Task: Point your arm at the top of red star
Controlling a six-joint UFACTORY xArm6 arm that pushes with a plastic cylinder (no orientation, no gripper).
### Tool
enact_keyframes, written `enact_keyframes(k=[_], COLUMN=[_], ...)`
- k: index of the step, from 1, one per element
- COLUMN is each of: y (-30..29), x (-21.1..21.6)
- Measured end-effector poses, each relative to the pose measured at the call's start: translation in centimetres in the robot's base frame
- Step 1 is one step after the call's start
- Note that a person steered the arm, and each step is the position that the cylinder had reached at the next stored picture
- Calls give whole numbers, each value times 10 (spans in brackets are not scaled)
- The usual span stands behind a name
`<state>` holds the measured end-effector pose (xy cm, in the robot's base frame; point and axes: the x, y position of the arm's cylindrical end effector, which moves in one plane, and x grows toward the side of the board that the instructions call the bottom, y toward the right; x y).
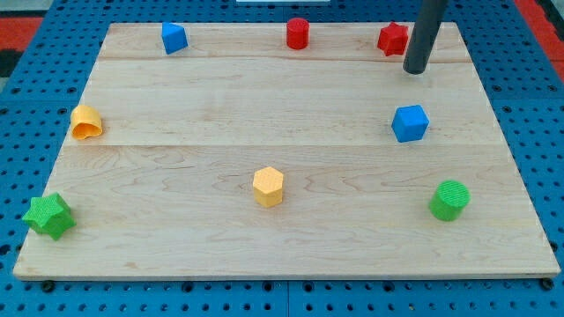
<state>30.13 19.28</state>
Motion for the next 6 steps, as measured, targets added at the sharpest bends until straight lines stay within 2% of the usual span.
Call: enact_keyframes(k=[2,3,4,5,6], y=[2,31,43,-2,-24], x=[-12,-18,-67,-102,-110])
